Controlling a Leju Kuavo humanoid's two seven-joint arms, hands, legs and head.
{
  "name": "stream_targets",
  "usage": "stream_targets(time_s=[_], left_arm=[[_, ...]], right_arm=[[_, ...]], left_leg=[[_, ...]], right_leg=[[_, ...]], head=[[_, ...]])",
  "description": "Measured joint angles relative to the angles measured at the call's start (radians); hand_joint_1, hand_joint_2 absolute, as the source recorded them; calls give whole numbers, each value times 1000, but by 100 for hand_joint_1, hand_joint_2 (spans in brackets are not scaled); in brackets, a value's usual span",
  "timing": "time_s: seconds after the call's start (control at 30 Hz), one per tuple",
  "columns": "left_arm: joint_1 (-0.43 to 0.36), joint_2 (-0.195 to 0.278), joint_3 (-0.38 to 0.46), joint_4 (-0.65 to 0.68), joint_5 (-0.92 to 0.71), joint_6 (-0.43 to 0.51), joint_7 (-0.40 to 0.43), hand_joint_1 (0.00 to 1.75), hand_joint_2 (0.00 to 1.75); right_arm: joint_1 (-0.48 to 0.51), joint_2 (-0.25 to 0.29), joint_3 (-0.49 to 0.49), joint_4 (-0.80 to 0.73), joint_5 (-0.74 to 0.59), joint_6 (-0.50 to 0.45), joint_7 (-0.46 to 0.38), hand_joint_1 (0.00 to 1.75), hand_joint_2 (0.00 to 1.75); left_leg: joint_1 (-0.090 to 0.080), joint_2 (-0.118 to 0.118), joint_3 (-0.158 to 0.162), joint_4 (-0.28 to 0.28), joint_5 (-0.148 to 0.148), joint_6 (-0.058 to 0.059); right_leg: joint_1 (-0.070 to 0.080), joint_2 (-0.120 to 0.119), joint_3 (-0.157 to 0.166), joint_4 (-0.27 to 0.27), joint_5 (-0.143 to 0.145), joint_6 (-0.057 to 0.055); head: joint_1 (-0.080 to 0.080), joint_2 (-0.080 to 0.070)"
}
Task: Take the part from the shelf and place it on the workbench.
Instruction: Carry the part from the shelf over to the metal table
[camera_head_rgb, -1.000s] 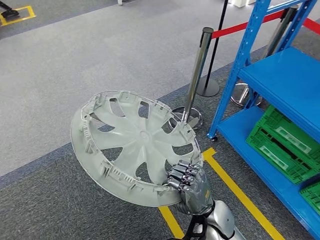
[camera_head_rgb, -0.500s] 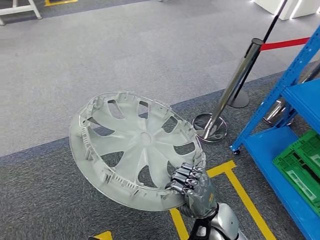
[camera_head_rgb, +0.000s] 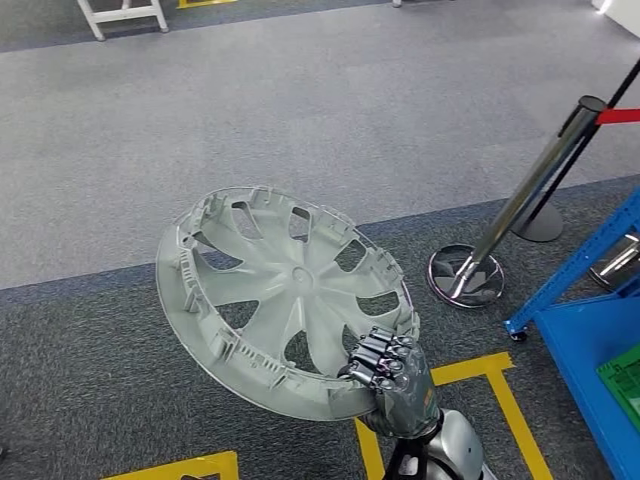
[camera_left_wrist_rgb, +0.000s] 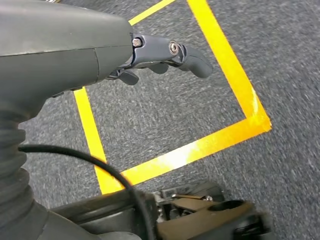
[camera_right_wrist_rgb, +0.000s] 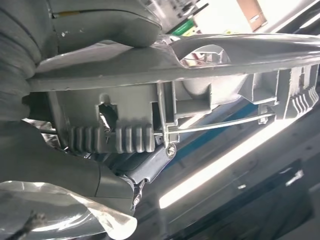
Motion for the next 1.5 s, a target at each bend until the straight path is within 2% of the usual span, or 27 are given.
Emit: stream_targets(time_s=[0.03,0.07,0.1,0.17,0.23,0.27,0.33,0.4,0.47,0.53,0.57,0.63,0.7,0.77,0.83,0.9,0.97,1.03,1.07,1.1,1.13,1.2,1.27,1.33,1.4,1.43,1.5], left_arm=[[1,0,-1,0,2,1,-4,0,175],[1,1,-1,0,4,2,-9,0,175],[2,2,-1,0,9,3,-13,0,175],[2,3,0,0,22,5,-18,0,175],[0,4,2,0,33,4,-24,0,175],[1,4,4,0,36,2,-27,0,175],[5,5,6,0,37,-5,-31,0,175],[7,5,8,0,37,-14,-33,0,175],[5,3,8,0,32,-19,-33,0,175],[5,1,8,0,22,-23,-32,0,175],[6,1,8,0,17,-25,-31,0,175],[7,1,8,0,13,-26,-30,0,175],[6,0,8,0,13,-27,-31,0,175],[7,-2,8,0,16,-30,-28,0,175],[11,-2,10,0,21,-35,-21,0,175],[13,-1,13,0,22,-43,-10,0,175],[12,0,14,0,16,-53,4,0,175],[13,0,14,0,10,-60,11,0,175],[13,1,14,0,8,-61,12,0,175],[14,1,14,0,8,-61,13,0,175],[14,1,14,0,7,-61,14,0,175],[16,2,14,0,6,-61,15,0,175],[18,3,14,0,6,-61,15,0,175],[21,4,14,0,6,-61,15,0,175],[23,4,14,0,6,-64,15,0,175],[22,3,14,0,7,-67,12,0,175],[19,2,16,0,18,-75,7,0,175]], right_arm=[[0,0,-1,0,0,0,-1,175,175],[1,0,-2,0,0,0,-4,175,175],[2,1,-3,0,-1,0,-7,175,175],[3,2,-7,-2,-7,0,-17,175,175],[5,4,-13,-7,-15,0,-24,175,175],[6,4,-15,-11,-18,0,-24,175,175],[6,4,-17,-19,-19,0,-20,175,175],[7,4,-18,-27,-17,0,-17,175,175],[13,5,-21,-34,-12,0,-20,175,175],[23,9,-27,-40,-8,0,-23,175,175],[28,12,-31,-41,-6,0,-24,175,175],[37,19,-38,-43,-1,0,-27,175,175],[46,24,-46,-50,10,0,-31,175,175],[53,29,-53,-57,28,0,-33,175,175],[51,38,-60,-63,62,0,-33,175,175],[48,55,-72,-71,118,0,-32,175,175],[49,73,-88,-81,161,0,-34,175,175],[52,83,-100,-88,174,0,-38,175,175],[54,86,-103,-89,177,0,-40,175,175],[56,90,-106,-90,178,0,-41,175,175],[57,92,-108,-91,179,0,-42,175,175],[59,96,-111,-92,181,0,-43,175,175],[60,97,-113,-93,182,0,-44,175,175],[61,99,-115,-94,183,0,-44,175,175],[63,101,-118,-97,189,0,-45,175,175],[67,101,-122,-101,196,0,-45,175,175],[79,103,-135,-115,215,0,-44,175,175]], left_leg=[[1,3,-18,36,-7,-1],[2,5,-18,35,5,-1],[2,9,3,-5,35,0],[-3,44,73,-141,98,7],[-13,78,112,-224,119,17],[-18,80,113,-233,114,22],[-17,61,113,-241,117,34],[-12,40,117,-250,121,47],[-9,18,120,-252,122,55],[-10,-9,121,-251,122,57],[-10,-24,122,-251,122,57],[-10,-54,126,-250,120,55],[-9,-81,125,-245,116,48],[-5,-103,117,-242,117,36],[1,-120,111,-242,119,22],[-1,-82,97,-210,98,11],[-3,-19,49,-106,44,3],[1,1,-7,13,-3,-3],[3,4,-17,34,-2,-5],[3,7,-7,16,18,-5],[3,13,22,-38,51,-3],[-5,57,91,-173,104,8],[-16,91,121,-238,115,20],[-19,78,121,-244,114,31],[-14,55,128,-255,119,42],[-10,43,132,-260,122,48],[-7,19,132,-261,124,55]], right_leg=[[1,-14,2,0,-3,0],[1,-27,5,0,-5,0],[1,-40,9,0,-8,1],[3,-63,18,1,-16,6],[8,-82,23,2,-22,15],[10,-92,24,1,-24,20],[8,-99,27,0,-31,31],[3,-54,12,37,-60,39],[1,0,-48,155,-116,41],[1,14,-117,271,-147,41],[1,16,-132,284,-134,40],[0,29,-103,192,-58,37],[-6,82,-48,64,0,34],[-7,116,-24,15,8,32],[-4,99,-19,9,10,25],[-4,70,-11,1,11,13],[-1,36,-3,-2,8,3],[2,1,1,-2,3,-2],[3,-15,3,-2,0,-2],[4,-29,6,-2,-2,-2],[4,-42,10,-2,-5,0],[7,-63,17,-1,-11,5],[12,-82,20,0,-16,14],[12,-101,25,-3,-21,23],[9,-78,20,17,-41,33],[8,-51,3,56,-64,37],[6,3,-64,186,-121,40]], head=[[0,0],[0,0],[0,0],[-1,0],[-1,0],[0,0],[2,0],[4,0],[8,0],[10,0],[10,0],[10,0],[9,0],[9,0],[9,0],[5,0],[1,0],[0,0],[0,0],[0,0],[0,0],[-1,0],[1,0],[3,0],[5,0],[7,0],[12,0]])
